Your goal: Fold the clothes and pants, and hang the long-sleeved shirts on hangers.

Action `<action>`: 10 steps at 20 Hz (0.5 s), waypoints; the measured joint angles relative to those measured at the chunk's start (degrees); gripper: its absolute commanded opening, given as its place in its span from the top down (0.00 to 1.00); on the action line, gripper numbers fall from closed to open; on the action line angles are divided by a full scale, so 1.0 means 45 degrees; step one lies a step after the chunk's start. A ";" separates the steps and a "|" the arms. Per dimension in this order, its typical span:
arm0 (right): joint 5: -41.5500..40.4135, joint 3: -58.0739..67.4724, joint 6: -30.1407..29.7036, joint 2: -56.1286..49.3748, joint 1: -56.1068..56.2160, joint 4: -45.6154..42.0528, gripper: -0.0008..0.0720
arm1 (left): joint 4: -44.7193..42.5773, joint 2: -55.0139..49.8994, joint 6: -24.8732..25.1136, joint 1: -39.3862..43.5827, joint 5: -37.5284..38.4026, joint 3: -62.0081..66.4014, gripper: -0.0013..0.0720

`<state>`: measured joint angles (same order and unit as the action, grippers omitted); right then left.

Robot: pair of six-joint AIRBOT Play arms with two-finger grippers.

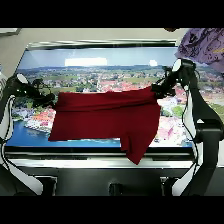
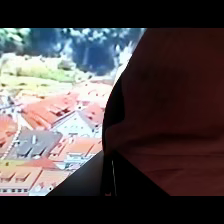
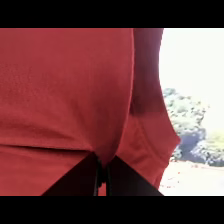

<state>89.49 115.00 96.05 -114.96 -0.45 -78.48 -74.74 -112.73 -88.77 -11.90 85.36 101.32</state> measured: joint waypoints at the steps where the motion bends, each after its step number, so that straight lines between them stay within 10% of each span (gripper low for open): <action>1: -0.0102 0.0000 0.0000 -0.0141 0.0000 0.0058 0.95 | 0.0010 -0.0058 0.0015 0.0044 0.0000 0.0010 0.95; 3: -0.0321 0.0000 0.0000 -0.0403 0.0000 0.0199 0.85 | 0.0015 -0.0155 0.0010 0.0117 -0.0010 0.0005 0.63; 5: -0.0427 0.0000 0.0000 -0.0549 0.0000 0.0267 0.57 | 0.0019 -0.0189 -0.0063 0.0151 -0.0117 0.0015 0.09; 10: -0.0121 -0.0005 -0.0321 -0.0053 -0.0107 0.0549 0.40 | -0.0117 0.0447 -0.0267 -0.0097 -0.0107 0.0622 0.05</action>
<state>88.95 114.98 94.61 -115.20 -0.93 -76.01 -75.26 -110.72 -89.97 -12.34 84.88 104.12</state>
